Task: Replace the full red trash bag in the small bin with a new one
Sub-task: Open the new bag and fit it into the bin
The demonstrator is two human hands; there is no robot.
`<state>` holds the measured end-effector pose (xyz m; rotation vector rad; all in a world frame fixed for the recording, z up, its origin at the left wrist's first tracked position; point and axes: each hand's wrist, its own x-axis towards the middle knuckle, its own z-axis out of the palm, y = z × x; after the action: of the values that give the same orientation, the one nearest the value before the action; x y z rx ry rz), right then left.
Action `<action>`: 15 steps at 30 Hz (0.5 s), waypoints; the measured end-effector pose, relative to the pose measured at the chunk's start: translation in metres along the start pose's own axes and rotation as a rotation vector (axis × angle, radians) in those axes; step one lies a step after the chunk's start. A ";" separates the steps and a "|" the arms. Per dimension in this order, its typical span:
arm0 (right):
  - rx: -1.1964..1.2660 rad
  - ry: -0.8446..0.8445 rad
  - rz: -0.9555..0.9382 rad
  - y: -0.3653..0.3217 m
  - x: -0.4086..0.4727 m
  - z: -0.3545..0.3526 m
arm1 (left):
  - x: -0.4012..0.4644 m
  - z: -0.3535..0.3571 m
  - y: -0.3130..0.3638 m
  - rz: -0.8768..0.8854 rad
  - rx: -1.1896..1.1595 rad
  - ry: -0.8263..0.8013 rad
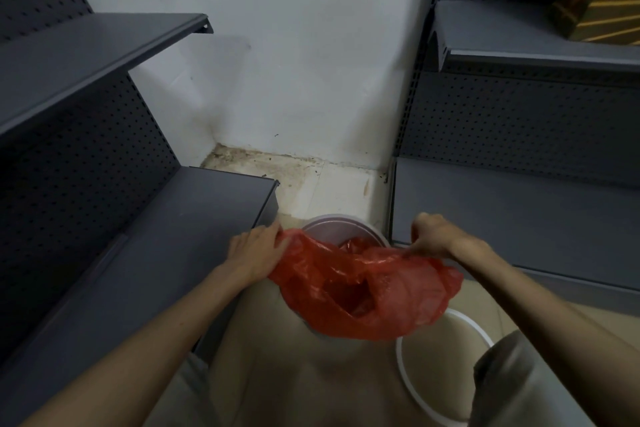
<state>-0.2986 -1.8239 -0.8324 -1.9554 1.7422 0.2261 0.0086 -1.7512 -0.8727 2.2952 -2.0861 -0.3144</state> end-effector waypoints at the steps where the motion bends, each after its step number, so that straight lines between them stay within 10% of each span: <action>1: -0.011 0.003 0.005 0.000 0.000 0.006 | -0.001 0.002 -0.001 0.002 0.014 -0.002; 15: 0.001 0.347 0.101 -0.017 0.009 0.053 | 0.022 0.019 0.026 -0.228 -0.252 -0.074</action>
<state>-0.2700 -1.8064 -0.8773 -1.9978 2.0588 -0.0865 -0.0178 -1.7730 -0.8898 2.3966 -1.6966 -0.6376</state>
